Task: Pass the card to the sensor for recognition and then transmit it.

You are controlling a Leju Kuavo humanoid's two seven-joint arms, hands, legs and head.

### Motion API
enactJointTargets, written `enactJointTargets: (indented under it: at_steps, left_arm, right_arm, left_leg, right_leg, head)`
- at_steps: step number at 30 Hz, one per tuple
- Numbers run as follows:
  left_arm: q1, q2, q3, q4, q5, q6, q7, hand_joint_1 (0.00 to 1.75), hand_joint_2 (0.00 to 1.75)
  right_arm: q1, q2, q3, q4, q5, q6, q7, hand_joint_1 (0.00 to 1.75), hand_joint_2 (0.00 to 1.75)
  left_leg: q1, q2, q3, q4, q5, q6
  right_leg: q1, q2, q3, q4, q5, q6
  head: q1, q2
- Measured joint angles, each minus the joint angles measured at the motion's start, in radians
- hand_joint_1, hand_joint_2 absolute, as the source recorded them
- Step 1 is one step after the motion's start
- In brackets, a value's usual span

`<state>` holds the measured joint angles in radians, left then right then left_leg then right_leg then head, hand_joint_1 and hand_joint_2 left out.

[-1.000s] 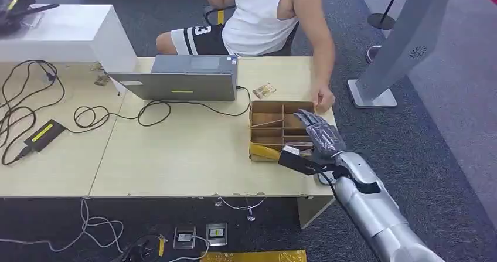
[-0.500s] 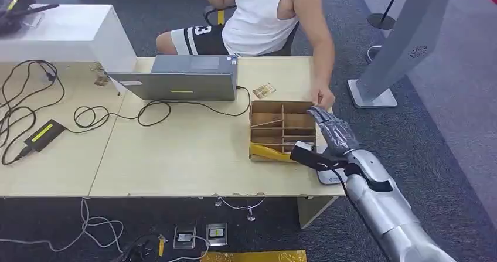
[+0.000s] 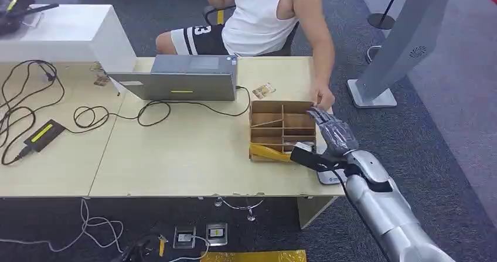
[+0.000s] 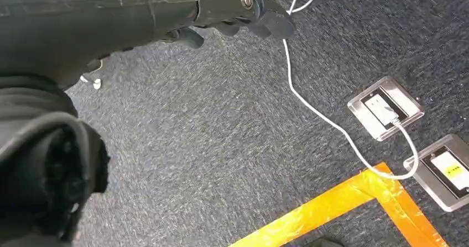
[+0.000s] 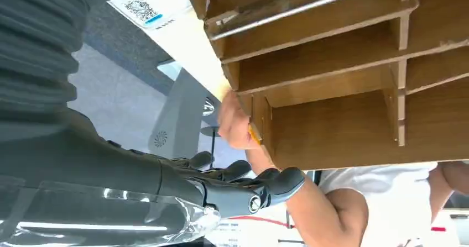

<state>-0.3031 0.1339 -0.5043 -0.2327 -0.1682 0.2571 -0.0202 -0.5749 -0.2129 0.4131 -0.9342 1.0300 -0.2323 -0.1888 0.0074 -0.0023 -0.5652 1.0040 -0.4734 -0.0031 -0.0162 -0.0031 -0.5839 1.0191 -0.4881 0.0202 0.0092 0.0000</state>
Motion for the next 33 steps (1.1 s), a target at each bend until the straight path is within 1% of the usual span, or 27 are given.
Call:
enactJointTargets:
  at_steps: [7, 24, 25, 26, 27, 28, 33]
  left_arm:
    - [-0.005, -0.003, 0.000, 0.000, -0.008, -0.008, 0.000, 0.00, 0.00]
    - [-0.008, -0.004, 0.000, 0.000, -0.010, -0.009, 0.000, 0.00, 0.00]
    - [-0.008, -0.004, 0.000, 0.000, -0.010, -0.009, 0.000, 0.00, 0.00]
    - [-0.008, -0.004, 0.000, 0.000, -0.010, -0.009, 0.000, 0.00, 0.00]
    - [-0.008, -0.004, 0.000, 0.000, -0.010, -0.009, 0.000, 0.00, 0.00]
    - [-0.008, -0.003, 0.000, 0.000, -0.010, -0.009, 0.000, 0.00, 0.00]
    - [-0.008, -0.003, 0.000, 0.000, -0.012, -0.008, 0.000, 0.00, 0.00]
  right_arm:
    - [0.010, 0.019, 0.013, 0.000, 0.004, 0.009, -0.013, 0.00, 1.75]
    - [0.011, 0.040, 0.026, 0.000, 0.003, 0.016, -0.010, 0.00, 1.75]
    - [0.011, 0.041, 0.026, 0.000, 0.003, 0.016, -0.005, 0.16, 1.75]
    - [0.011, 0.041, 0.026, 0.000, 0.003, 0.016, -0.002, 0.49, 1.75]
    - [0.011, 0.041, 0.026, 0.000, 0.003, 0.016, -0.001, 1.48, 1.75]
    - [0.011, 0.041, 0.026, 0.000, 0.002, 0.015, 0.002, 1.52, 1.75]
    - [0.010, 0.041, 0.026, 0.000, -0.018, 0.015, 0.010, 1.54, 1.75]
  left_leg:
    - [0.000, 0.000, 0.000, 0.000, 0.000, 0.000]
    - [0.000, 0.000, 0.000, 0.000, 0.000, 0.000]
    - [0.000, 0.000, 0.000, 0.000, 0.000, 0.000]
    - [0.000, 0.000, 0.000, 0.000, 0.000, 0.000]
    - [0.000, 0.000, 0.000, 0.000, 0.000, 0.000]
    - [0.000, 0.000, 0.000, 0.000, 0.000, 0.000]
    - [0.000, 0.000, 0.000, 0.000, 0.000, 0.000]
  right_leg:
    - [0.000, 0.000, 0.000, 0.000, 0.000, 0.000]
    - [0.000, 0.000, 0.000, 0.000, 0.000, 0.000]
    - [0.000, 0.000, 0.000, 0.000, 0.000, 0.000]
    - [0.000, 0.000, 0.000, 0.000, 0.000, 0.000]
    - [0.000, 0.000, 0.000, 0.000, 0.000, 0.000]
    - [0.000, 0.000, 0.000, 0.000, 0.000, 0.000]
    - [0.000, 0.000, 0.000, 0.000, 0.000, 0.000]
  head:
    - [0.000, 0.000]
    - [0.000, 0.000]
    - [0.000, 0.000]
    - [0.000, 0.000]
    - [0.000, 0.000]
    - [0.000, 0.000]
    - [0.000, 0.000]
